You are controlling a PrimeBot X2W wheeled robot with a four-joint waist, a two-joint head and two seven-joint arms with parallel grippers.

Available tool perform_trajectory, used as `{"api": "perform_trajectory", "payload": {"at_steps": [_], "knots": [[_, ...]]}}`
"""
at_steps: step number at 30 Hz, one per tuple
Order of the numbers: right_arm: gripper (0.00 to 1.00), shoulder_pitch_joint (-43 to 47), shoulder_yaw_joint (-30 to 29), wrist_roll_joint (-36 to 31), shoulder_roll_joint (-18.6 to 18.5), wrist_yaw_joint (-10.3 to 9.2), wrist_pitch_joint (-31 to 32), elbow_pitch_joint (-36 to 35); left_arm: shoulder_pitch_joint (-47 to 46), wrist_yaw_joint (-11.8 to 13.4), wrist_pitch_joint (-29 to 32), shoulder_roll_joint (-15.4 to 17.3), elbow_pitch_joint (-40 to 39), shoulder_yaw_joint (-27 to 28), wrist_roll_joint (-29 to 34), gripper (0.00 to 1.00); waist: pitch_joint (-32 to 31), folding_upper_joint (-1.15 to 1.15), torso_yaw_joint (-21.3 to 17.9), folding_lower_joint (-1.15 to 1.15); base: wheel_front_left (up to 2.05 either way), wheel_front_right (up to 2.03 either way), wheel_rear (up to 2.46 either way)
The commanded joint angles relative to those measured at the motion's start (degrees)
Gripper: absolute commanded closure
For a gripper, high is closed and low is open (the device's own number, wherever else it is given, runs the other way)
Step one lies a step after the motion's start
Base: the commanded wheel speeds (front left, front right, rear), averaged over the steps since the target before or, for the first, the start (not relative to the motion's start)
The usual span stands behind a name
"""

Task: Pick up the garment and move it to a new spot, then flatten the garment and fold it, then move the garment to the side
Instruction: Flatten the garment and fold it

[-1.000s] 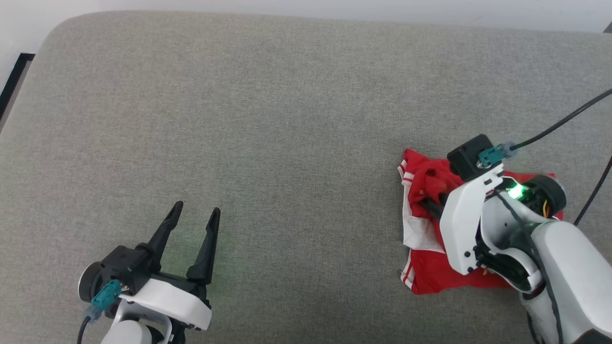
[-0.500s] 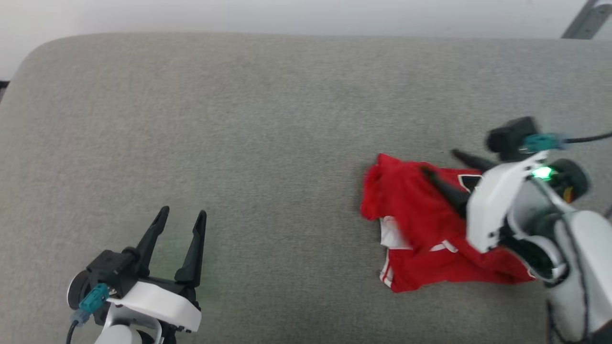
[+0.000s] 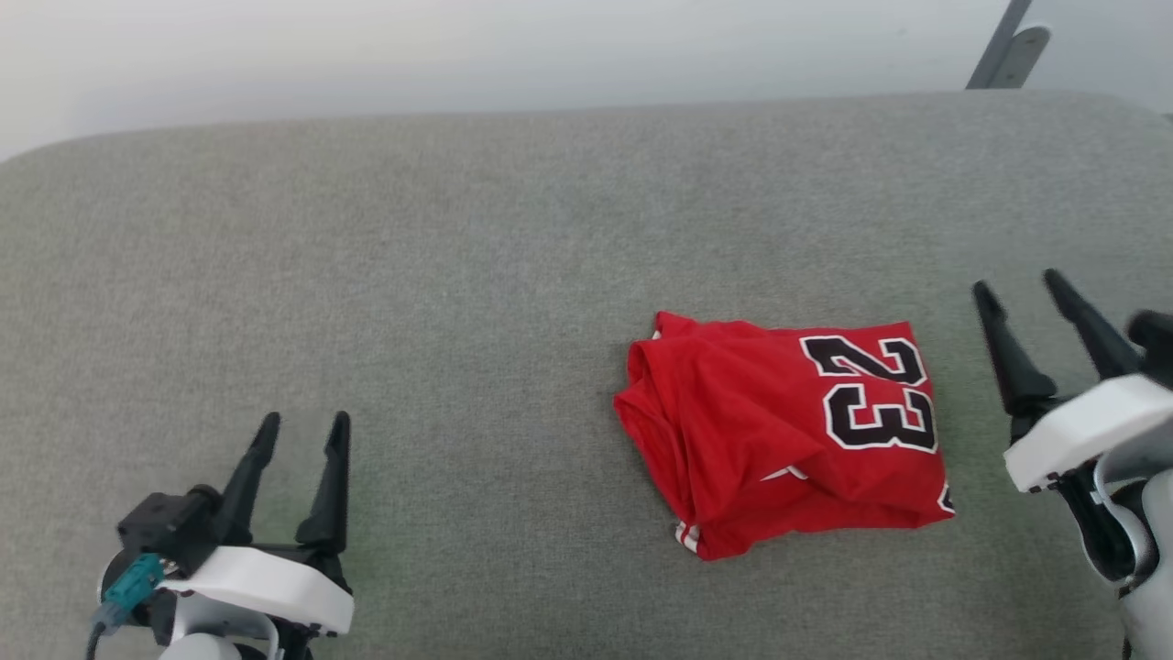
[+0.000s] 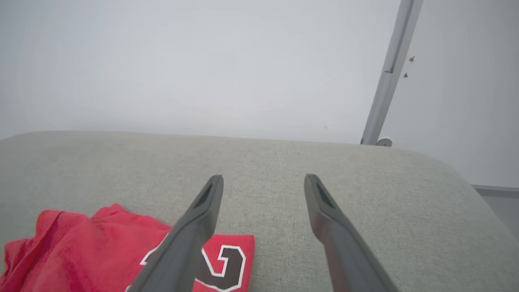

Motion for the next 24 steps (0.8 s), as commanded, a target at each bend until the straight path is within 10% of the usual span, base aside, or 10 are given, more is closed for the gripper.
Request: {"api": "perform_trajectory", "payload": {"at_steps": [1,24], "knots": [[0.00,0.88,-0.79,0.00,0.82,-0.03,-3.50,1.06,0.50,0.14,-0.10,-0.43,-0.08,1.09,0.41,0.00,-0.85,0.00,-0.72,0.00,0.00,0.00,0.00],[0.00,18.68,-7.97,-4.82,4.15,-0.03,-8.54,-8.93,17.79,0.15,-0.10,-4.24,-14.79,12.34,7.59,0.00,-5.75,0.00,-1.09,0.00,0.00,0.00,0.00]]}}
